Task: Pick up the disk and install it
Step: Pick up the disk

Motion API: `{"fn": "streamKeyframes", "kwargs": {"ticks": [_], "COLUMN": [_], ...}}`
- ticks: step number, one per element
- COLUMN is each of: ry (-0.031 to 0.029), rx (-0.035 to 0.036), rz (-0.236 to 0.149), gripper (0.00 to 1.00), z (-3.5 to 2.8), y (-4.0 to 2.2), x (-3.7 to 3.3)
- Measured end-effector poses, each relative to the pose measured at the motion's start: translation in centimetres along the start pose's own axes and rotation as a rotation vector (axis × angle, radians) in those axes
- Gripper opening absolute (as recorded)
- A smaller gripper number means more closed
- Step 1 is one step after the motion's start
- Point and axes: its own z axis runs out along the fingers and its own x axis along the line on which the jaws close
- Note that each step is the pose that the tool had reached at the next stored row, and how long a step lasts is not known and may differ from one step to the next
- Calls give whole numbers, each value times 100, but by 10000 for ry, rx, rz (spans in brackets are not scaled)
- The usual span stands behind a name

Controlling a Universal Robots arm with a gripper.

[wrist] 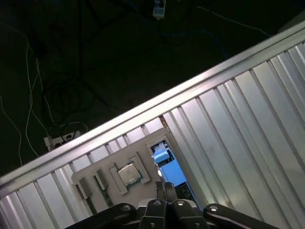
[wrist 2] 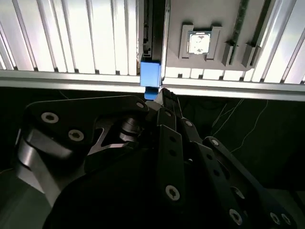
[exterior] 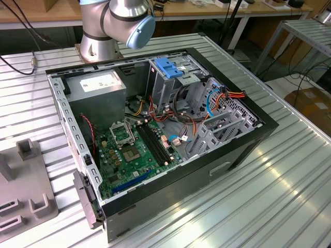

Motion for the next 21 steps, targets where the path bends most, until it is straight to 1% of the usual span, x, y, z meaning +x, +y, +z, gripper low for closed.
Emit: {"fn": "streamKeyframes", "kwargs": {"ticks": [1,3,4,6,7,12,13,15,16,17,20,21], "ry": [5,23,29,38,42,57,54,34,21,7,-22,-29], "rx": [6,25,35,51,57,101,118,183,227,273,363,388], "rz": [-174,-692,-890,-1211,-1346,-2029,-2111,-2231,-2306,-2349,-2441,-2501], "gripper": [11,11,11,11,17,19,25,26,26,33,34,40], "z": [1,1,1,2,2,3,5,14,21,28,44,50], "y": [-1,-2,-2,-2,-2,-3,-2,-2,-3,-3,-4,-4], "x": [0,-1,-1,-1,-1,-1,-2,-2,-2,-2,-2,-3]}}
